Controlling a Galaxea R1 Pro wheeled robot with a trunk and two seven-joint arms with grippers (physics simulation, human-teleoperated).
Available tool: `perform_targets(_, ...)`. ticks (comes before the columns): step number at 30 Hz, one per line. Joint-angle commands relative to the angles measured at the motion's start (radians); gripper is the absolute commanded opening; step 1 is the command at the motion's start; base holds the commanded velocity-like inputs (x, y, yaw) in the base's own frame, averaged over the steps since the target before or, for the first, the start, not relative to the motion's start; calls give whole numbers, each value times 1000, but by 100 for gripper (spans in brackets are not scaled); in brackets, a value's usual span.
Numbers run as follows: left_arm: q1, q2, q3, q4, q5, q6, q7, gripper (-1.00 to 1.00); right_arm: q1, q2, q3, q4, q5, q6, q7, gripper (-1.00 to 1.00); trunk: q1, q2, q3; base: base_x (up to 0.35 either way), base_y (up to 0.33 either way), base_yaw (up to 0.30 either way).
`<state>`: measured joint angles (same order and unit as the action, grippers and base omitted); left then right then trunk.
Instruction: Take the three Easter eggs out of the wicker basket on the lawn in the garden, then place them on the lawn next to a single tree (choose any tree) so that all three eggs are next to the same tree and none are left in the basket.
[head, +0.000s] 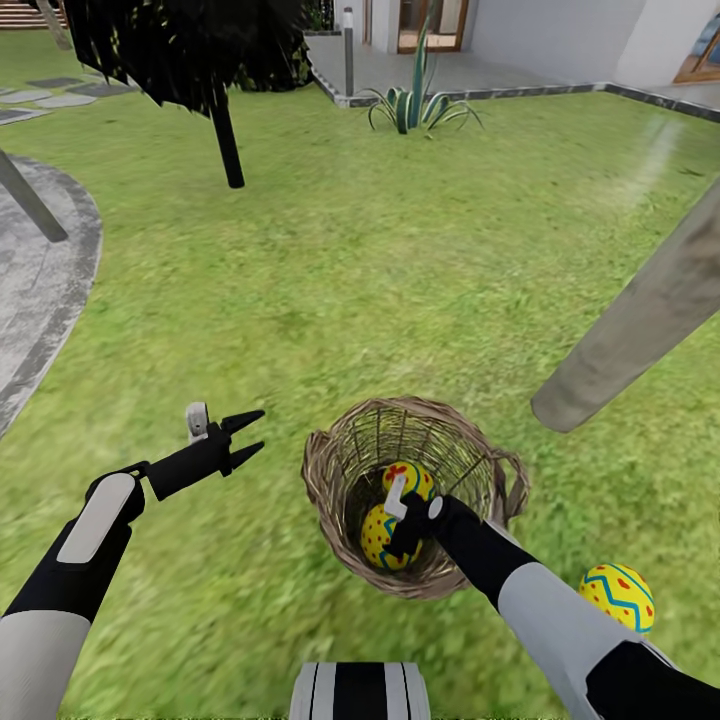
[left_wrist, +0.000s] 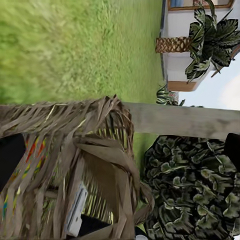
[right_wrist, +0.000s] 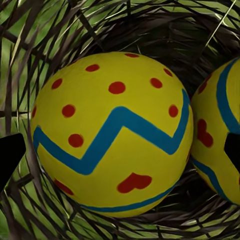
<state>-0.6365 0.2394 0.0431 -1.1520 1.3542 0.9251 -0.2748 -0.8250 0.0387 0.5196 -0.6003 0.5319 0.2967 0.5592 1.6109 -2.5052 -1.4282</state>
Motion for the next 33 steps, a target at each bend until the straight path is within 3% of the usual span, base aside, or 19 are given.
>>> perform_targets(1, 0, 0, 1, 0, -4, 4, -6, 100, 0, 0, 1, -2, 8, 3, -1, 100, 0, -1, -5, 0, 0, 0)
perform_targets(12, -1, 0, 0, 0, -4, 4, -6, 100, -1, 3, 0, -11, 8, -15, -54, 100, 1, -1, -8, 0, 0, 0)
perform_targets(24, 0, 0, 0, 1, -4, 4, -6, 100, 0, 4, 1, -5, 7, -43, -51, 100, 4, -2, -36, 0, 0, 0)
perform_targets(29, -1, 0, 0, 1, -4, 4, -6, 100, 0, 3, 2, -8, 7, -44, -46, 100, 4, -2, -36, 0, 0, 0)
perform_targets(33, 20, -1, 22, -22, 18, -2, -29, 100, -5, 2, 1, -1, 6, -36, -46, 100, 4, -2, -36, 0, 0, 0)
